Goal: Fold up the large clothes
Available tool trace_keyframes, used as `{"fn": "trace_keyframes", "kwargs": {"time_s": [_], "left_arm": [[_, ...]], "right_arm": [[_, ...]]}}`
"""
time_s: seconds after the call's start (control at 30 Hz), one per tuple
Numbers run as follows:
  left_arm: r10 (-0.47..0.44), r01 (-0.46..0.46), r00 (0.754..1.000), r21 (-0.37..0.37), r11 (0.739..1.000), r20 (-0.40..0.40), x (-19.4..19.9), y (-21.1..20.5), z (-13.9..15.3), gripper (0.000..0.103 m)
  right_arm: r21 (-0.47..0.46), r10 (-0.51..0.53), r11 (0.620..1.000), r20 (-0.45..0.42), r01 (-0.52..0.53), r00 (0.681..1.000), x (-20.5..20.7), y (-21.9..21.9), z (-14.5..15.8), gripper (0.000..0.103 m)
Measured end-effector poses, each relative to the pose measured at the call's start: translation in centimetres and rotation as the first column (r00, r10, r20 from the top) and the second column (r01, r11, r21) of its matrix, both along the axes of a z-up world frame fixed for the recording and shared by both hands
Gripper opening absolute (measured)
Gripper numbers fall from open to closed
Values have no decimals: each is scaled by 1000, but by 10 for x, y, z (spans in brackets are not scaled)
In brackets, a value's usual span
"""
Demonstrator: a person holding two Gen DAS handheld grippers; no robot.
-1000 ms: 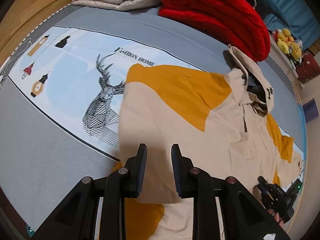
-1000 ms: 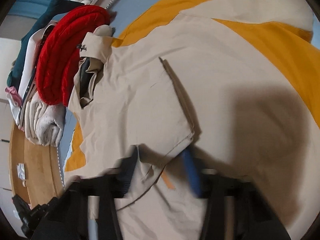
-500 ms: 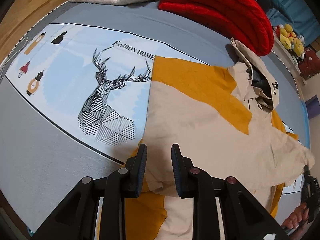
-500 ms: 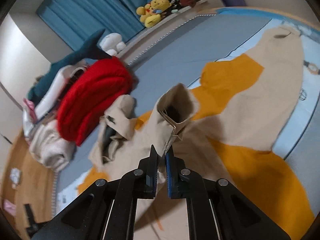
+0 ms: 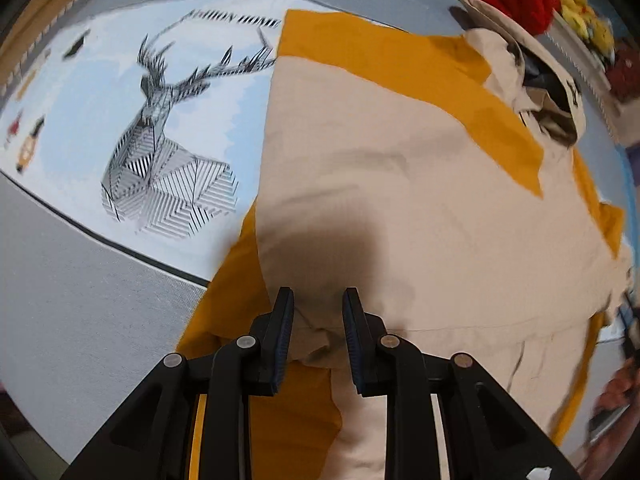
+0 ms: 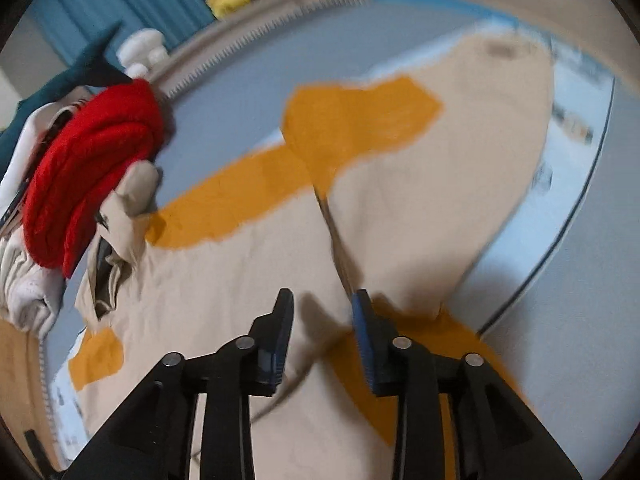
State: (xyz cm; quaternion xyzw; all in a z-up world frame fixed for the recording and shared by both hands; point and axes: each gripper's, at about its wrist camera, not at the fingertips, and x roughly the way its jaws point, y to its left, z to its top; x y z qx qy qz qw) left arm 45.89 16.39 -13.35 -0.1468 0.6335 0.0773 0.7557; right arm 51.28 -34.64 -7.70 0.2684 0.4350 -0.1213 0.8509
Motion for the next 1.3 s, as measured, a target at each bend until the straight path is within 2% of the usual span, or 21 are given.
{"fn": "trace_keyframes", "kwargs": {"time_s": [0.03, 0.13, 0.17, 0.23, 0.27, 0.3, 0.37, 0.47, 0.57, 0.8, 0.93, 1.1, 1.3], "left_arm": [[-23, 23, 1000, 18, 1000, 7, 0, -5, 2, 22], [-43, 43, 999, 33, 998, -16, -2, -9, -3, 22], [-37, 38, 999, 35, 999, -29, -2, -8, -7, 22], [-28, 29, 999, 36, 999, -41, -4, -7, -9, 22], [-28, 29, 999, 39, 999, -34, -4, -8, -5, 22], [-28, 29, 999, 39, 999, -21, -4, -10, -1, 22], [-40, 39, 999, 32, 999, 26, -4, -16, 16, 22], [-73, 69, 992, 48, 996, 98, -9, -30, 43, 22], [-118, 107, 978, 70, 992, 171, -16, -41, 65, 22], [-128, 94, 937, 118, 989, 324, -38, -70, 107, 22], [-131, 85, 920, 138, 987, 369, -53, -84, 119, 22], [-134, 93, 923, 128, 987, 361, -65, -95, 121, 22], [-163, 124, 921, 132, 984, 354, -62, -106, 123, 22]], "right_arm": [[15, 8, 1000, 31, -9, 999, 0, -1, 4, 47], [92, 106, 990, 49, -111, 993, 14, 7, -1, 47], [139, 158, 978, 13, -158, 987, 23, 10, -13, 47], [172, 190, 972, -153, -163, 970, 34, 11, -47, 47], [180, 172, 974, -184, -139, 968, 33, 6, -54, 46], [199, 152, 973, -173, -117, 973, 30, 1, -54, 44], [177, 138, 978, -152, -110, 979, 29, -3, -42, 44], [81, 141, 988, -84, -134, 987, 25, -9, -12, 44], [56, 114, 992, -30, -112, 993, 16, -24, 11, 44], [-2, 93, 996, 35, -93, 995, 2, -34, 48, 44], [-39, 99, 995, 77, -96, 992, -11, -41, 70, 44], [-108, 118, 989, 150, -102, 982, -32, -59, 103, 44], [-176, 105, 983, 267, -59, 958, -60, -113, 149, 44]]}}
